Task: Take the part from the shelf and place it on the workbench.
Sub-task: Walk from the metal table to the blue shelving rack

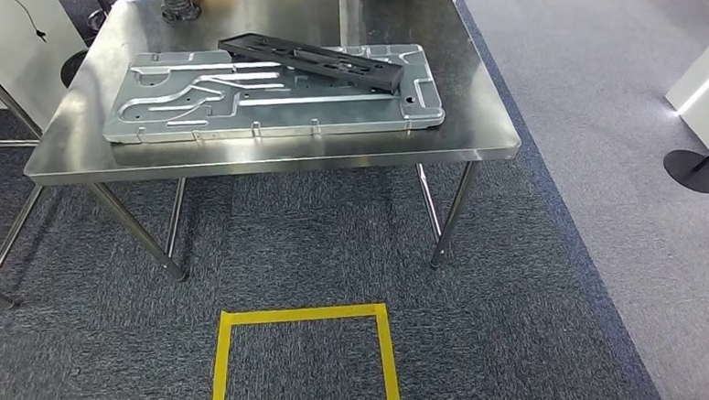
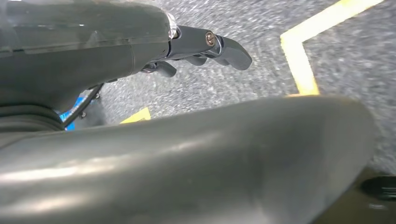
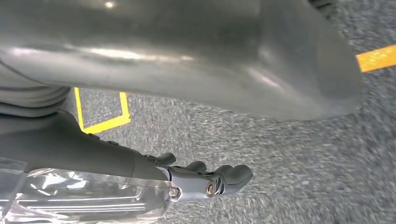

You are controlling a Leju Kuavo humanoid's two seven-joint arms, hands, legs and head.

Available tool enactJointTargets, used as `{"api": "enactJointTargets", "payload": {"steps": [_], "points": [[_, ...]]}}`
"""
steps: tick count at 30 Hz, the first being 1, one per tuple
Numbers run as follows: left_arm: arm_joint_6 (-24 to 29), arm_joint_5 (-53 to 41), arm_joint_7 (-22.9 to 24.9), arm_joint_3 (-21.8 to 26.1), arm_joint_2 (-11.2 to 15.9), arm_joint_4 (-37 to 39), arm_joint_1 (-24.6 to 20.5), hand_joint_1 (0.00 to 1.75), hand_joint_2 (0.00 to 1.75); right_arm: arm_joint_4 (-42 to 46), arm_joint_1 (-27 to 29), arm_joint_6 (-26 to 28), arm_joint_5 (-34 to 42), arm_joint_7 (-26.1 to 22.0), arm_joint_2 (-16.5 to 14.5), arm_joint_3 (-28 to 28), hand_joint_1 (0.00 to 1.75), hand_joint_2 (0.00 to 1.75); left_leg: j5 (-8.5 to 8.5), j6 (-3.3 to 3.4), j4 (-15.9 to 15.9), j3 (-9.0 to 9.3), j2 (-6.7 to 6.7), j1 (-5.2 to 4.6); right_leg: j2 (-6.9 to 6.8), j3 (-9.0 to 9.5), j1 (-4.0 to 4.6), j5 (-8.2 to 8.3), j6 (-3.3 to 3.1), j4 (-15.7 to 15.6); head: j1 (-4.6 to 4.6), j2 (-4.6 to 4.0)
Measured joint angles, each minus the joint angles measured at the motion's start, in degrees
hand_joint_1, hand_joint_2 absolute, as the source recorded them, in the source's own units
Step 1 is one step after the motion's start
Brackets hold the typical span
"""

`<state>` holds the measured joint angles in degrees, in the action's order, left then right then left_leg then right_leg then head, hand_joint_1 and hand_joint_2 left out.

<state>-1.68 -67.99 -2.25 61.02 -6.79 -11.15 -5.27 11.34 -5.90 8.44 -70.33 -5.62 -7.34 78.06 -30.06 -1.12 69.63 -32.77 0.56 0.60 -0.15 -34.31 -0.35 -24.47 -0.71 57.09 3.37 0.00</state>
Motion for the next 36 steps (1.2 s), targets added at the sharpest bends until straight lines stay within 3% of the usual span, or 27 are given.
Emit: {"api": "enactJointTargets", "payload": {"steps": [1,3,5,9,11,13,14,15,17,19,20,22,23,24,27,28,29,31,32,34,36], "points": [[0.13,0.23,0.28,0.03,-0.06,0.0,-0.13,0.0,0.0,0.0,-0.01,-0.23,-0.04,-0.19,0.05,-0.14,0.0,0.0,0.4,0.34,-4.14,3.1,-0.05,-0.07,0.02,-0.73,0.02,0.51,0.23,0.27,0.0,0.0],[0.23,0.76,0.7,0.18,-0.36,0.0,-0.38,0.0,0.0,0.0,-0.03,-0.74,-0.41,-0.59,0.35,-0.48,0.0,0.0,-0.87,1.16,-11.74,7.88,-0.13,-0.38,-0.05,-1.49,0.06,1.53,0.87,0.52,-0.01,0.0],[0.26,1.29,0.84,0.47,-0.95,0.0,-0.43,0.0,0.0,0.0,-0.01,-1.05,-1.0,-0.96,0.91,-0.97,0.0,0.0,-1.74,1.9,-14.34,8.87,-0.14,-0.8,-0.14,-1.65,-0.05,2.53,1.58,0.31,-0.01,0.0],[0.22,1.57,0.78,0.72,-1.43,0.0,-0.34,0.0,0.0,0.01,0.09,-1.17,-1.44,-1.19,1.38,-1.31,0.0,0.0,-1.19,2.44,-14.35,8.42,-0.09,-0.88,-0.14,-1.71,-0.16,3.22,2.07,0.06,-0.01,0.0],[0.04,2.19,-0.07,1.24,-2.44,0.01,-0.25,0.0,0.0,0.07,0.48,-0.98,-2.5,-1.57,2.34,-2.09,0.0,0.0,0.85,3.45,-14.57,6.5,0.16,-0.8,0.02,-3.41,-0.33,-2.77,2.67,5.98,-0.02,-0.01],[-0.13,3.27,-1.3,1.89,-3.57,0.02,-0.23,0.0,0.0,0.15,0.79,-0.74,-3.87,-1.75,3.44,-3.12,0.0,0.0,3.23,4.21,-14.45,3.7,0.43,-0.91,0.14,-5.23,-0.55,-9.49,3.25,15.0,-0.02,-0.01],[-0.16,3.74,-1.7,2.16,-3.78,0.02,-0.24,0.0,0.0,0.16,0.8,-0.69,-4.31,-1.63,3.73,-3.49,0.0,0.0,3.91,4.17,-14.22,2.63,0.51,-0.99,0.13,-4.89,-0.56,-9.38,3.35,17.0,-0.02,0.0],[-0.16,4.32,-2.02,2.5,-3.9,0.02,-0.25,0.0,0.0,0.16,0.8,-0.68,-4.78,-1.4,3.94,-3.86,0.0,0.0,4.47,4.09,-13.9,1.59,0.56,-1.01,0.13,-3.58,-0.56,-7.9,3.35,16.66,-0.02,-0.01],[0.08,5.64,-2.36,3.41,-4.1,0.02,-0.28,0.0,0.0,0.16,0.7,-0.75,-5.77,-0.77,4.3,-4.79,0.0,0.0,5.44,3.83,-13.06,-0.36,0.6,-1.05,0.13,2.0,-0.53,-5.22,3.07,10.44,-0.02,-0.01],[0.74,6.94,-2.38,4.45,-4.27,0.02,-0.32,0.0,0.0,0.16,0.36,-0.87,-6.67,-0.02,4.6,-5.81,0.0,0.0,6.22,3.36,-12.15,-1.75,0.62,-1.18,0.12,8.03,-0.27,-5.85,2.53,1.85,-0.01,0.0],[1.1,7.4,-2.3,4.99,-4.32,0.02,-0.35,0.0,0.0,0.16,0.19,-0.93,-6.96,0.33,4.68,-6.27,0.0,0.0,6.67,3.06,-11.91,-2.13,0.68,-1.19,0.13,9.53,-0.07,-6.57,2.19,-0.67,-0.01,-0.01],[1.66,7.62,-1.88,5.86,-4.35,0.02,-0.32,0.0,0.0,0.14,0.09,-1.13,-7.16,0.95,4.71,-6.93,0.0,0.0,7.61,2.42,-11.77,-2.64,0.77,-1.1,0.03,9.47,0.08,-6.48,1.43,-2.0,-0.02,-0.01],[1.82,7.34,-1.5,6.11,-4.34,0.02,-0.25,0.0,0.0,0.13,0.09,-1.27,-7.03,1.24,4.64,-7.13,0.0,0.0,7.3,2.07,-11.5,-2.96,0.63,-0.99,-0.09,9.0,0.01,-5.87,1.03,-2.07,-0.01,-0.01],[2.0,6.84,-0.99,6.21,-4.32,0.02,-0.13,0.0,0.0,0.11,0.08,-1.42,-6.71,1.52,4.57,-7.22,0.0,0.0,5.79,1.72,-10.43,-3.44,0.41,-0.92,-0.25,8.39,-0.12,-5.19,0.58,-2.18,-0.01,-0.01],[2.41,5.01,0.52,6.16,-4.04,0.02,0.13,0.0,0.0,0.09,0.08,-1.5,-5.29,1.96,4.05,-7.19,0.0,0.0,-2.82,0.77,-1.39,-5.69,-0.07,-0.51,-0.49,5.72,-0.23,-3.03,-0.09,-2.13,-0.01,-0.02],[2.31,4.55,0.79,6.1,-3.82,0.02,0.16,0.0,0.0,0.09,0.11,-1.46,-4.85,1.95,3.75,-7.15,0.0,0.0,-4.29,0.51,1.9,-6.07,-0.07,-0.36,-0.51,4.67,-0.22,-2.31,-0.05,-1.99,-0.01,-0.02],[2.05,4.22,0.91,6.05,-3.56,0.02,0.15,0.0,0.0,0.09,0.14,-1.42,-4.5,1.92,3.43,-7.11,0.0,0.0,-4.23,0.31,3.92,-5.83,-0.06,-0.21,-0.53,3.58,-0.23,-1.62,0.04,-1.79,-0.01,-0.02],[1.41,3.71,0.77,5.93,-2.94,0.02,0.12,0.0,0.0,0.09,0.13,-1.31,-4.08,1.8,2.74,-7.05,0.0,0.0,-1.1,0.07,2.59,-2.79,-0.06,0.06,-0.52,1.33,-0.33,-0.38,0.36,-1.15,0.0,-0.01],[1.18,3.47,0.55,5.84,-2.64,0.02,0.07,0.0,0.0,0.08,0.12,-1.23,-3.99,1.75,2.43,-7.04,0.0,0.0,0.18,0.06,-0.72,0.07,-0.08,0.16,-0.5,0.35,-0.39,0.13,0.6,-0.71,0.0,0.0],[1.01,3.01,-0.1,5.61,-2.09,0.01,-0.14,0.0,0.0,0.07,0.1,-1.12,-3.88,1.58,1.9,-7.04,0.0,0.0,-0.38,0.45,-9.42,6.17,-0.18,0.07,-0.48,-1.12,-0.35,0.93,1.25,0.19,0.0,0.0],[1.22,2.62,-0.77,5.4,-1.69,0.0,-0.28,0.0,0.0,0.05,0.01,-1.1,-3.79,1.25,1.54,-7.03,0.0,0.87,-2.02,1.33,-14.16,8.75,-0.27,-0.19,-0.52,-1.71,-0.29,1.75,2.06,0.44,-0.01,-0.01]]}}
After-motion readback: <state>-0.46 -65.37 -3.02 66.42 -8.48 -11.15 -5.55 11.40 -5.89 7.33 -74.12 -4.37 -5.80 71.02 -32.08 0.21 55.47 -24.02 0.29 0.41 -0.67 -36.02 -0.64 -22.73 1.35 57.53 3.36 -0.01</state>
